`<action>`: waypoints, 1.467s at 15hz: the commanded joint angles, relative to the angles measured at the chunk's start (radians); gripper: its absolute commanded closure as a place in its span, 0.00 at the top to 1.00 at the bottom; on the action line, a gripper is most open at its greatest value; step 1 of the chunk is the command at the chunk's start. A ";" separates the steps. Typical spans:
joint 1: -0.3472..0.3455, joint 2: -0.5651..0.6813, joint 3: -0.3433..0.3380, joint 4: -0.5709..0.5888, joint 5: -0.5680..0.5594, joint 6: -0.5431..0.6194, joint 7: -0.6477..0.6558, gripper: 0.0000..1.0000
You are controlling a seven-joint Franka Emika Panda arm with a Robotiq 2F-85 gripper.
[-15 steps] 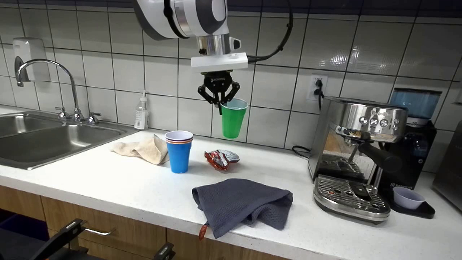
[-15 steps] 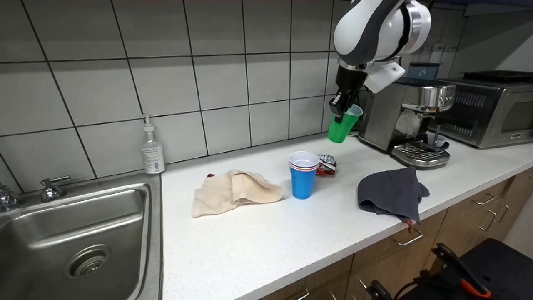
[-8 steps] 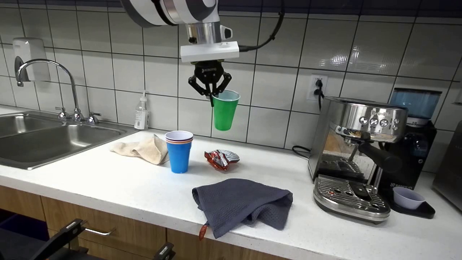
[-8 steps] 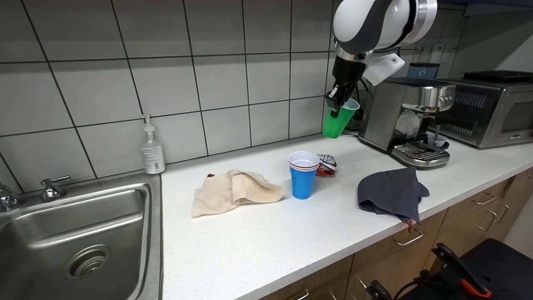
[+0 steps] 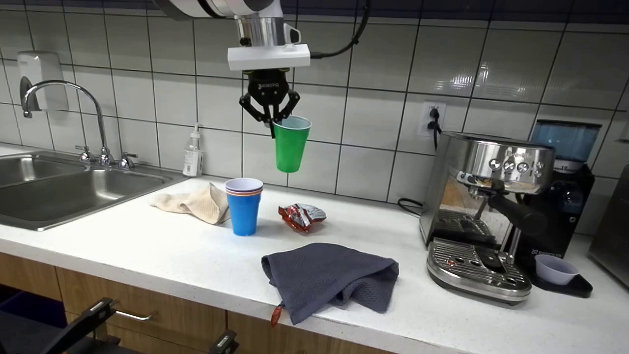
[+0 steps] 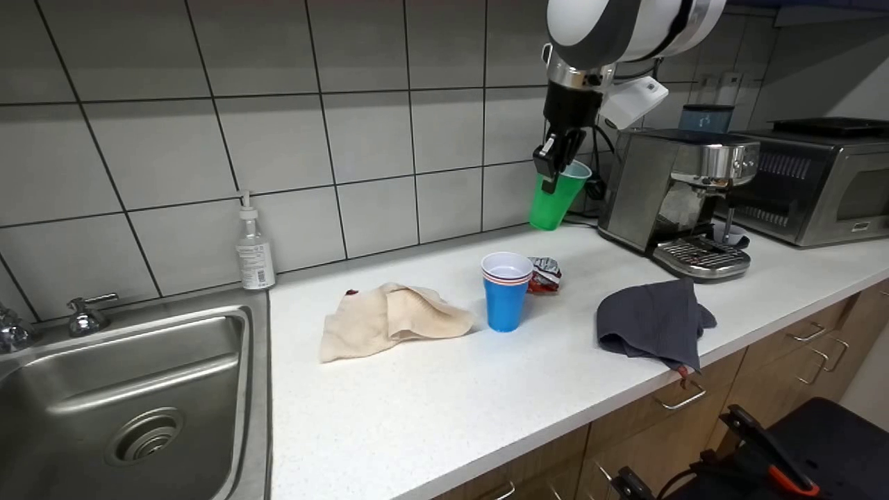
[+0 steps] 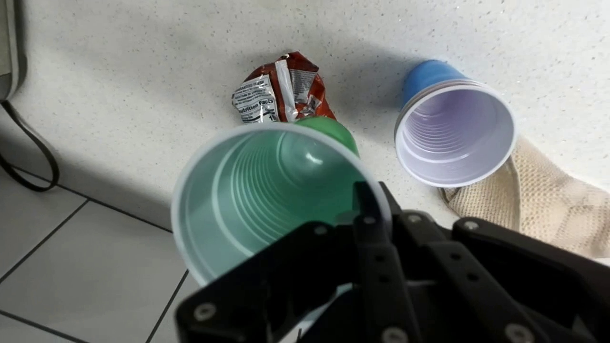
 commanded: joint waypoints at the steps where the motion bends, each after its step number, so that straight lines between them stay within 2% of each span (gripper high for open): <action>1: 0.015 -0.052 0.013 -0.009 0.010 -0.067 -0.009 0.01; 10: 0.046 -0.069 0.029 -0.017 0.013 -0.102 0.002 0.01; 22: 0.073 -0.070 0.055 -0.084 0.018 -0.010 0.016 0.01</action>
